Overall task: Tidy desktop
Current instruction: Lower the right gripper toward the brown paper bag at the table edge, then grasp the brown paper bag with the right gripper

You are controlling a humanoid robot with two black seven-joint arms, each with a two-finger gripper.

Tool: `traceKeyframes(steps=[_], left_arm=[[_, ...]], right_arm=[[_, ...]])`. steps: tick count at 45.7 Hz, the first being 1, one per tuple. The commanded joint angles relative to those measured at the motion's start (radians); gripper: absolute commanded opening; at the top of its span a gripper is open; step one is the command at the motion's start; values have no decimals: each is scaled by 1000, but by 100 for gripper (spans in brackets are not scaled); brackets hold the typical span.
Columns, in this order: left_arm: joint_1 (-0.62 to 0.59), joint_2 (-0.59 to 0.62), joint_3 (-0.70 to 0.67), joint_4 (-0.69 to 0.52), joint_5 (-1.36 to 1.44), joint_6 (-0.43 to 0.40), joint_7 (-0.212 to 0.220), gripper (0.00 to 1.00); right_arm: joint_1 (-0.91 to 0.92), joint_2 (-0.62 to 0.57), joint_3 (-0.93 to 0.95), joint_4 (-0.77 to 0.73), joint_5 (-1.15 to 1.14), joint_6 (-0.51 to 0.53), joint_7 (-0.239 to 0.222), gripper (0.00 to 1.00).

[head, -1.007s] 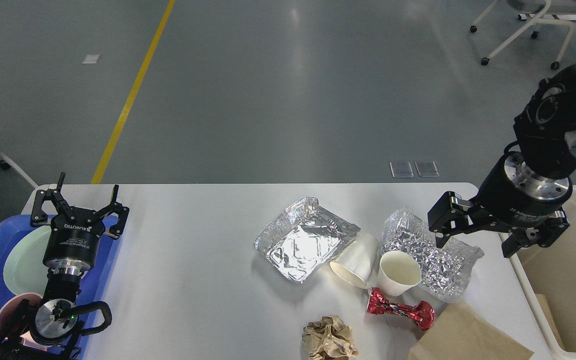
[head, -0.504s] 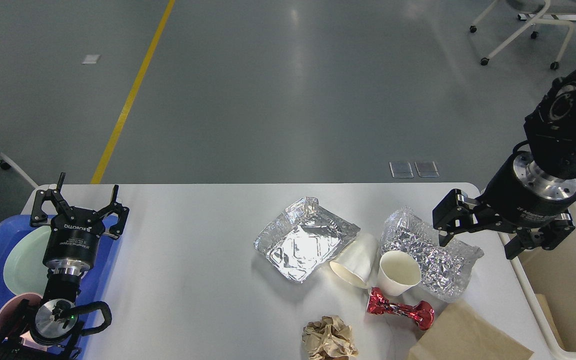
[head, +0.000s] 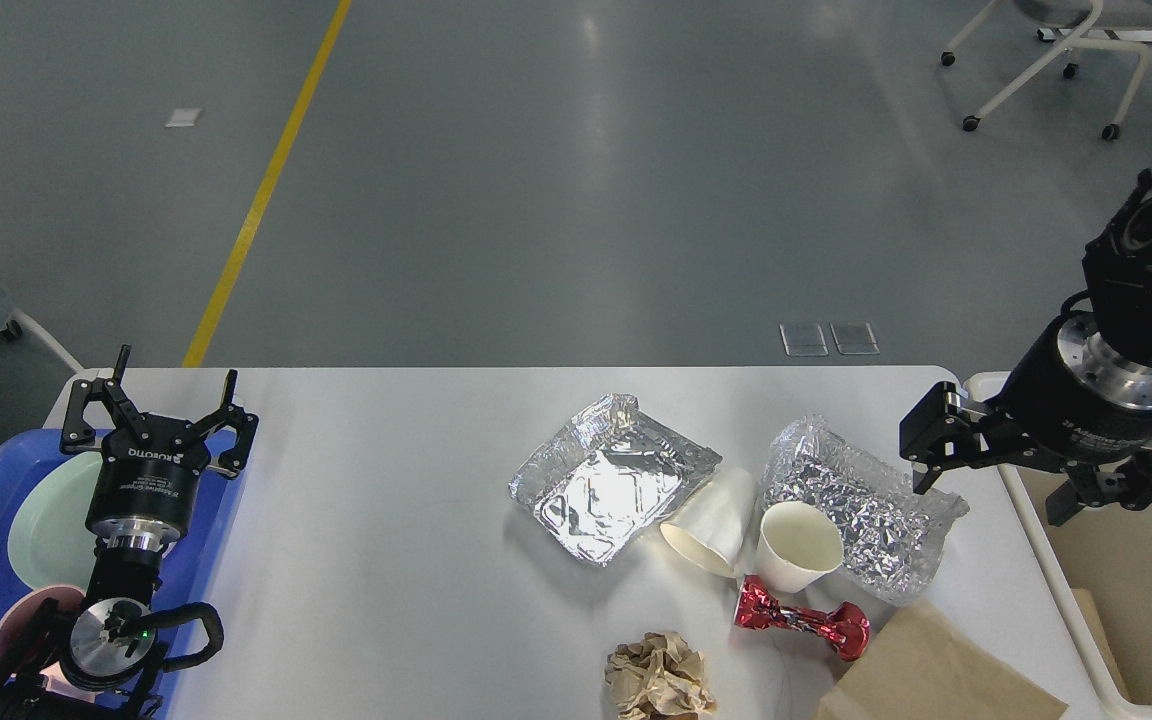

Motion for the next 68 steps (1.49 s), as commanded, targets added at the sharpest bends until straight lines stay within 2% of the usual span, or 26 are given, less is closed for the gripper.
traceKeyframes(steps=[1, 10, 17, 22, 30, 45, 59, 65, 68], left_arm=[[0, 0, 0, 0, 0, 0, 0, 96], [0, 0, 0, 1, 0, 0, 0, 96], [0, 0, 0, 0, 0, 0, 0, 96], [0, 0, 0, 0, -1, 0, 0, 96], [0, 0, 0, 0, 0, 0, 0, 96], [0, 0, 0, 0, 0, 0, 0, 96], [0, 0, 0, 1, 0, 0, 0, 96], [0, 0, 0, 1, 0, 0, 0, 96], [0, 0, 0, 0, 0, 0, 0, 96]], right_arm=[[-96, -14, -2, 3, 19, -81, -13, 99], [-288, -29, 1, 3, 7, -152, -9, 98], [-456, -156, 62, 2, -93, -214, -3, 98], [-518, -193, 78, 2, -120, -287, 0, 98], [-597, -257, 114, -5, -131, -336, 20, 98], [-831, -262, 246, -44, -114, -483, 23, 98], [-960, -247, 317, -170, -113, -501, 22, 100], [-1007, -219, 331, -207, -60, -546, 16, 100], [-1019, -190, 332, -215, -50, -567, 16, 96]])
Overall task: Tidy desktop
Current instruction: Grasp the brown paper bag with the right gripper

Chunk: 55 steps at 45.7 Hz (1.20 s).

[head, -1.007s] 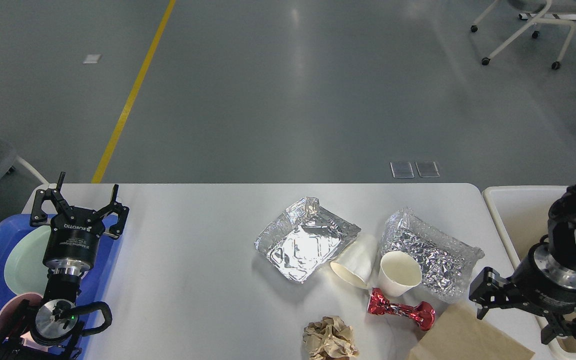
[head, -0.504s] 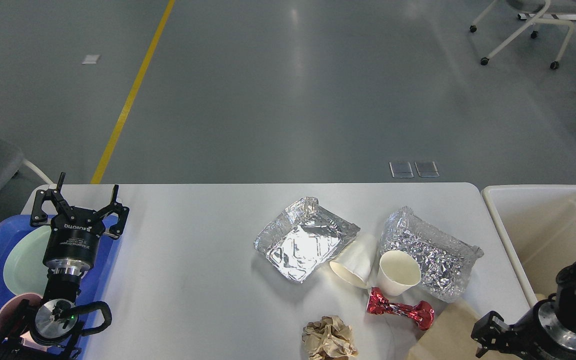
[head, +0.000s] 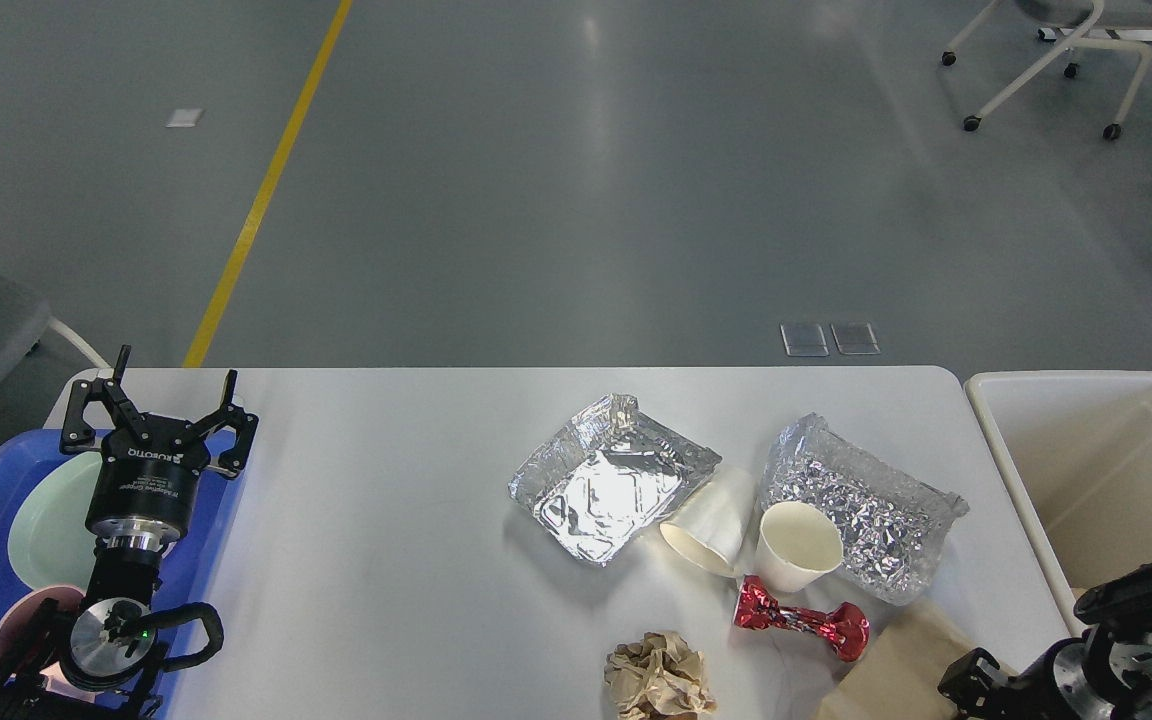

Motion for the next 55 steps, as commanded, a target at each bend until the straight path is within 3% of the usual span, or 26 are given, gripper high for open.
traceKeyframes(steps=[1, 8, 20, 55], left_arm=[[-2, 0, 0, 1, 0, 0, 0, 96], [0, 0, 0, 0, 0, 0, 0, 96], [0, 0, 0, 0, 0, 0, 0, 96], [-2, 0, 0, 1, 0, 0, 0, 96]], right_arm=[[-29, 47, 6, -21, 33, -41, -2, 94], [-38, 47, 7, -21, 91, -44, -2, 55], [-38, 39, 6, -23, 303, -41, -2, 1], [11, -27, -2, -15, 289, -18, -1, 0]])
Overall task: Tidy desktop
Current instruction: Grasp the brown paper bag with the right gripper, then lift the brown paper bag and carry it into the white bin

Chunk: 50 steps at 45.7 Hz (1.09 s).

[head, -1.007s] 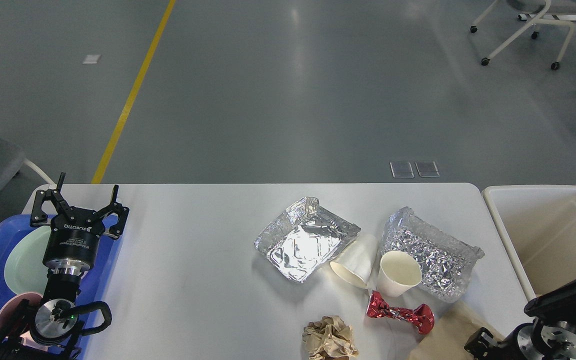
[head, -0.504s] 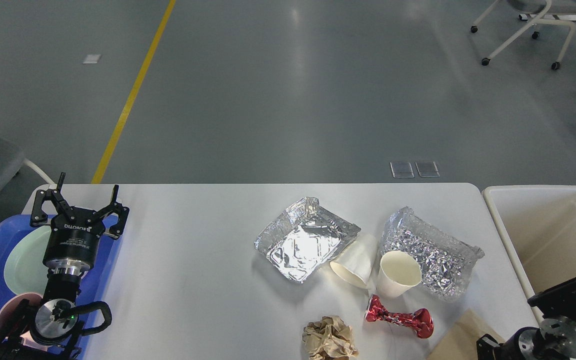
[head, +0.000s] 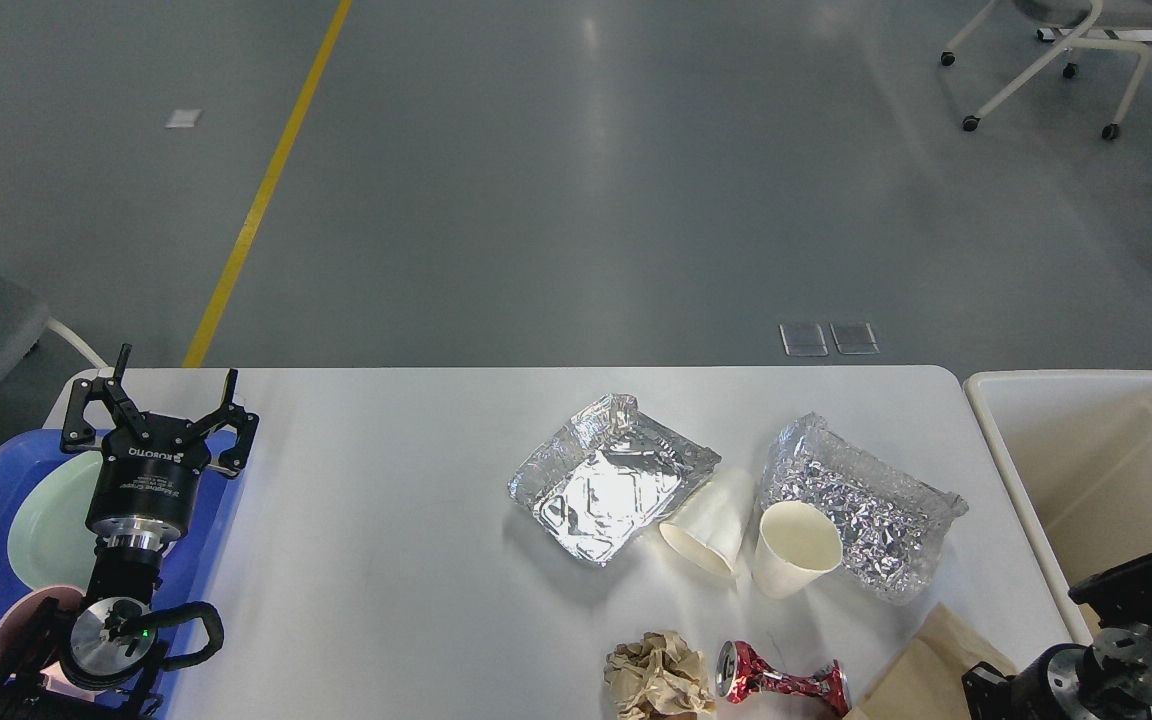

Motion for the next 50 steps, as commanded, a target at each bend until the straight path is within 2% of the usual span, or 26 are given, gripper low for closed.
traceKeyframes(steps=[1, 10, 19, 32, 42, 50], left_arm=[[0, 0, 0, 0, 0, -1, -1, 96], [0, 0, 0, 0, 0, -1, 1, 96], [0, 0, 0, 0, 0, -1, 1, 96], [0, 0, 0, 0, 0, -1, 1, 96], [0, 0, 0, 1, 0, -1, 1, 96], [0, 0, 0, 0, 0, -1, 1, 96]], right_arm=[[33, -33, -9, 6, -1, 12, -1, 0], [116, -58, -78, 9, -28, 121, -5, 0], [263, -69, -195, 12, -117, 309, -5, 0], [501, -102, -337, 15, -248, 513, -5, 0], [676, -108, -386, 18, -294, 641, 3, 0], [843, -102, -391, 28, -292, 687, 8, 0]])
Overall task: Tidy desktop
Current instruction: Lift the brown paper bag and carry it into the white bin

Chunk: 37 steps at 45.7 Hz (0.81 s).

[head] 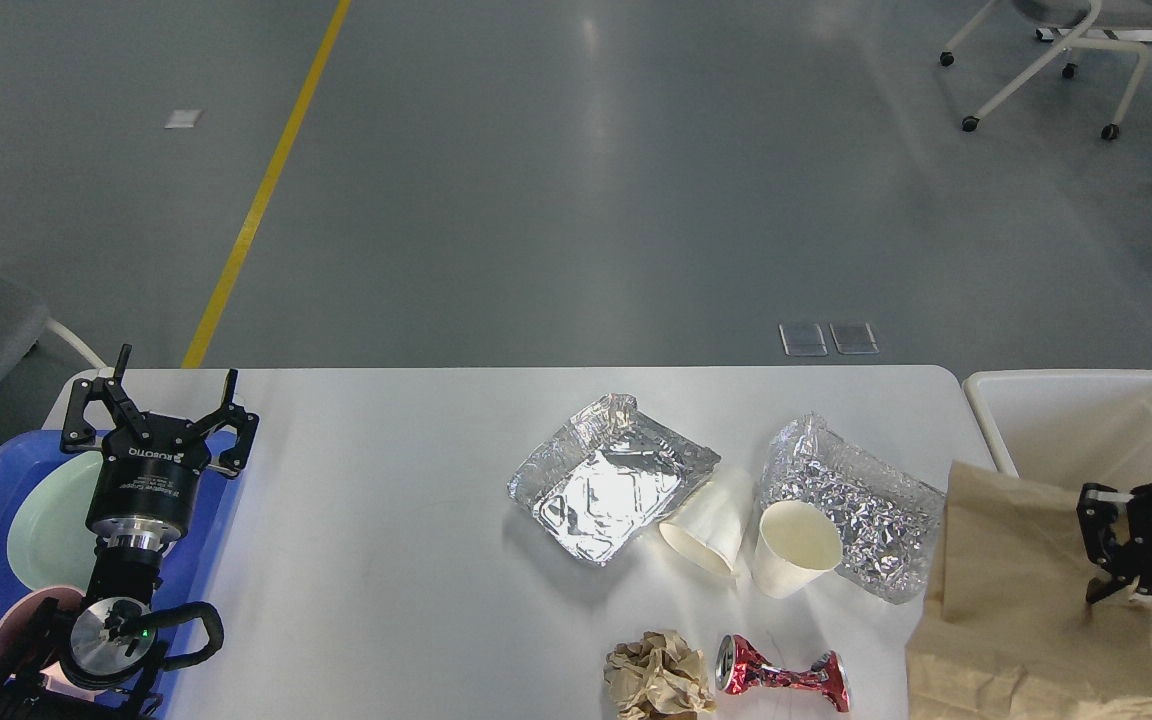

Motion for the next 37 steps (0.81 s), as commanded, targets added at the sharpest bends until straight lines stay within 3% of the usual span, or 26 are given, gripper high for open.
traceKeyframes(steps=[1, 8, 16, 25, 37], left_arm=[[0, 0, 0, 0, 0, 0, 0, 96], [0, 0, 0, 0, 0, 0, 0, 96], [0, 0, 0, 1, 0, 0, 0, 96], [0, 0, 0, 0, 0, 0, 0, 96], [0, 0, 0, 0, 0, 0, 0, 96]], right_arm=[[122, 9, -2, 13, -1, 31, 2, 0], [250, 81, -14, 39, 0, 32, 23, 0], [299, 179, -80, 38, -4, 29, 134, 0], [283, 155, -94, 18, -37, 9, 131, 0], [130, 27, -121, -154, -90, -106, 128, 0]])
